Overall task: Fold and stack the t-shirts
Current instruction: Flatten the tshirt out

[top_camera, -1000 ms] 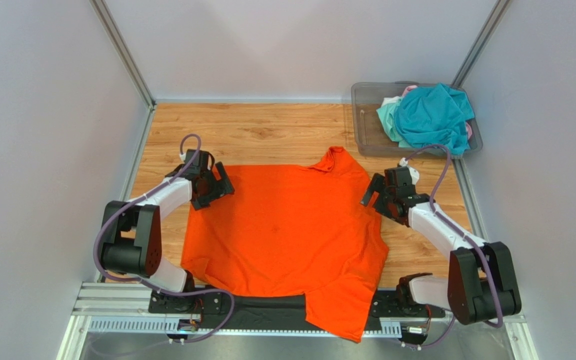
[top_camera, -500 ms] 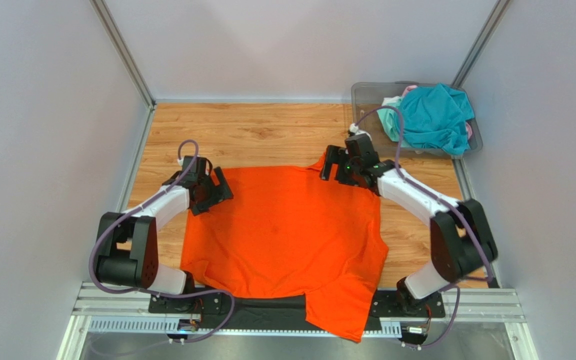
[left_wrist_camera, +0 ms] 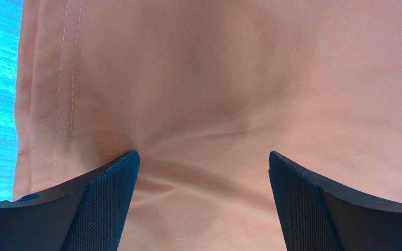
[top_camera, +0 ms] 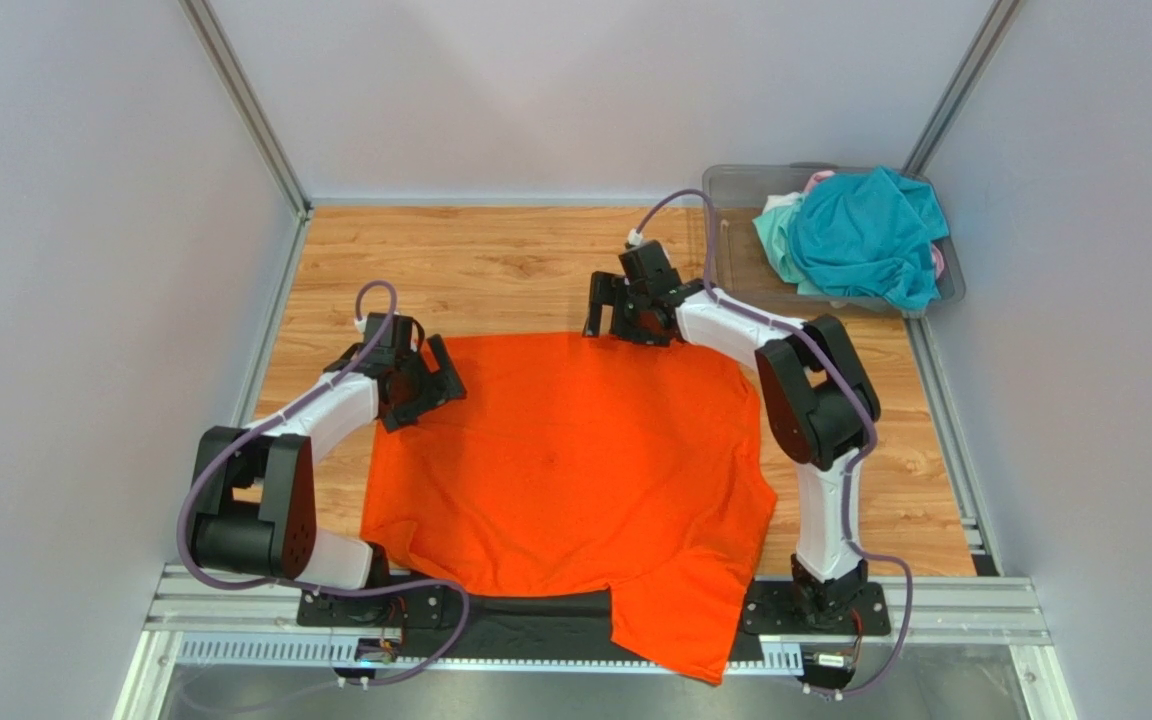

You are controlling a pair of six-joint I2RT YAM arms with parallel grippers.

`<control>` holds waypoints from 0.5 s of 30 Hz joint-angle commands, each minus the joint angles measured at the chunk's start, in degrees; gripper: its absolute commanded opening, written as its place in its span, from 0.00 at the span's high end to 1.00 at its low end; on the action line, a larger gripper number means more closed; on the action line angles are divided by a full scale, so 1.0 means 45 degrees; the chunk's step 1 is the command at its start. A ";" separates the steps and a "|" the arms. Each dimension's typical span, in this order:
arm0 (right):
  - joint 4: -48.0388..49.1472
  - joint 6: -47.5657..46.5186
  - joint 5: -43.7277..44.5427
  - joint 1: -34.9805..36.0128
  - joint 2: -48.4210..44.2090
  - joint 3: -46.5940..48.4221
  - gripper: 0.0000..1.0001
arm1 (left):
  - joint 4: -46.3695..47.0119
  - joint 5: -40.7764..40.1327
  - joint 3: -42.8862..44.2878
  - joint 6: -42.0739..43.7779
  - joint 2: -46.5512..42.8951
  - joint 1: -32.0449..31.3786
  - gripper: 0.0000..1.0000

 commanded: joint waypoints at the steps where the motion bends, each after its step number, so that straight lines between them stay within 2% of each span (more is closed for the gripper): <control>1: -0.0188 0.0111 0.0196 0.0003 0.1108 0.1811 0.01 | -0.0218 -0.0197 0.0016 -0.0094 -0.0024 0.0092 0.00; 6: -0.0463 -0.0083 0.0860 0.0022 0.2241 0.3513 0.01 | -0.0356 -0.0197 0.0133 -0.0094 0.0210 0.0092 0.00; 10: -0.1669 -0.0804 0.0606 0.0022 0.3102 0.5486 0.02 | -0.0394 -0.0197 0.0153 -0.0094 0.0269 0.0111 0.00; 15: -0.2006 -0.1646 0.1680 -0.0153 0.1913 0.5257 0.01 | -0.0414 -0.0197 0.0114 -0.0133 0.0114 0.0111 0.00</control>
